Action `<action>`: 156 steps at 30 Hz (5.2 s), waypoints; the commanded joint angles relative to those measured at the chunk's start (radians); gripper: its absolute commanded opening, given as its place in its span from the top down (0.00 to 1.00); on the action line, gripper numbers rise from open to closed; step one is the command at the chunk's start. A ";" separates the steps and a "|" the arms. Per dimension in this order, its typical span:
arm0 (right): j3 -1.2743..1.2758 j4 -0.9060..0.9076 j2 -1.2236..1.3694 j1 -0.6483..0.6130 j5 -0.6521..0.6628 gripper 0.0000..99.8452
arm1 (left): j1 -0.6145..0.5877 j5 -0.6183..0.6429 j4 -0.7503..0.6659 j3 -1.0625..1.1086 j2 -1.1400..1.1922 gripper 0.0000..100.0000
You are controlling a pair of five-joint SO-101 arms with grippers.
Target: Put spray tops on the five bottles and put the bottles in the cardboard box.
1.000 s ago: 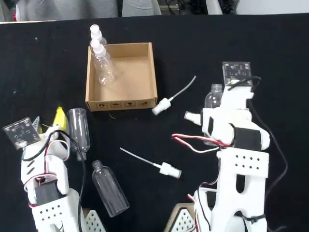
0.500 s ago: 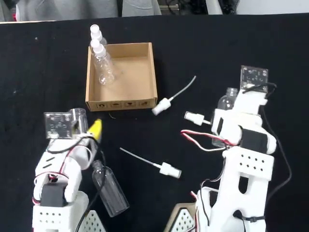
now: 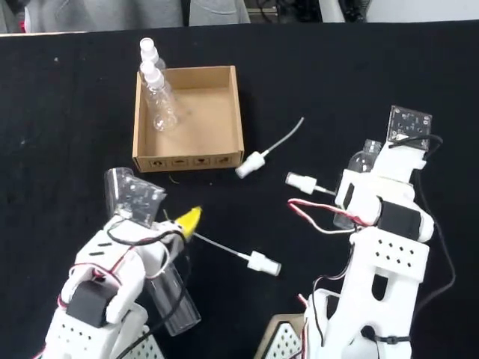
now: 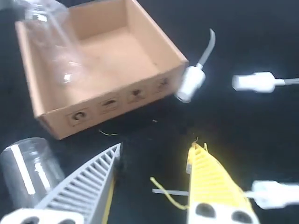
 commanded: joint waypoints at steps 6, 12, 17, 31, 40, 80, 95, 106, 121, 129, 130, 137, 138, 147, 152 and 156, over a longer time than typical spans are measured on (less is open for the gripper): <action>-0.008 -0.031 -0.041 0.112 -0.008 0.94 | 0.211 -0.040 -0.008 -0.266 0.379 0.78; -0.008 -0.031 -0.041 0.152 -0.008 0.94 | 0.314 -0.115 -0.008 -0.390 0.621 0.78; -0.008 -0.031 -0.041 0.155 -0.008 0.94 | 0.363 -0.153 -0.008 -0.476 0.773 0.78; -0.008 -0.025 -0.041 0.155 0.000 0.94 | 0.464 -0.178 -0.137 -0.564 1.063 0.78; -0.008 -0.025 -0.041 0.155 0.002 0.94 | 0.473 -0.181 -0.215 -0.564 1.197 0.78; -0.008 -0.025 -0.041 0.155 0.003 0.94 | 0.463 -0.181 -0.218 -0.792 1.659 0.97; -0.008 -0.025 -0.039 0.153 0.002 0.94 | 0.386 -0.175 -0.224 -0.823 1.657 0.97; -0.008 -0.025 -0.039 0.152 -0.005 0.94 | 0.384 -0.173 -0.216 -0.845 1.656 0.97; -0.008 -0.028 -0.033 0.147 -0.003 0.94 | 0.384 0.037 -0.216 -0.866 1.656 0.97; -0.008 -0.025 -0.038 0.146 -0.005 0.94 | 0.384 0.037 -0.216 -0.852 1.585 0.97; -0.008 -0.025 -0.038 0.146 -0.005 0.94 | 0.384 0.038 -0.216 -0.839 1.559 0.97; -0.010 -0.025 -0.038 0.104 -0.006 0.94 | 0.357 0.143 -0.227 -0.748 1.358 0.97; -0.010 -0.025 -0.038 0.101 -0.006 0.94 | 0.346 0.161 -0.227 -0.743 1.335 0.97; -0.015 -0.023 -0.039 0.097 -0.006 0.94 | 0.246 0.215 -0.222 -0.742 1.252 0.97; -0.012 -0.023 -0.039 0.049 -0.008 0.94 | 0.242 0.298 -0.221 -0.743 1.232 0.97; -0.012 -0.021 -0.039 0.015 -0.008 0.94 | 0.222 0.325 -0.219 -0.743 1.204 0.97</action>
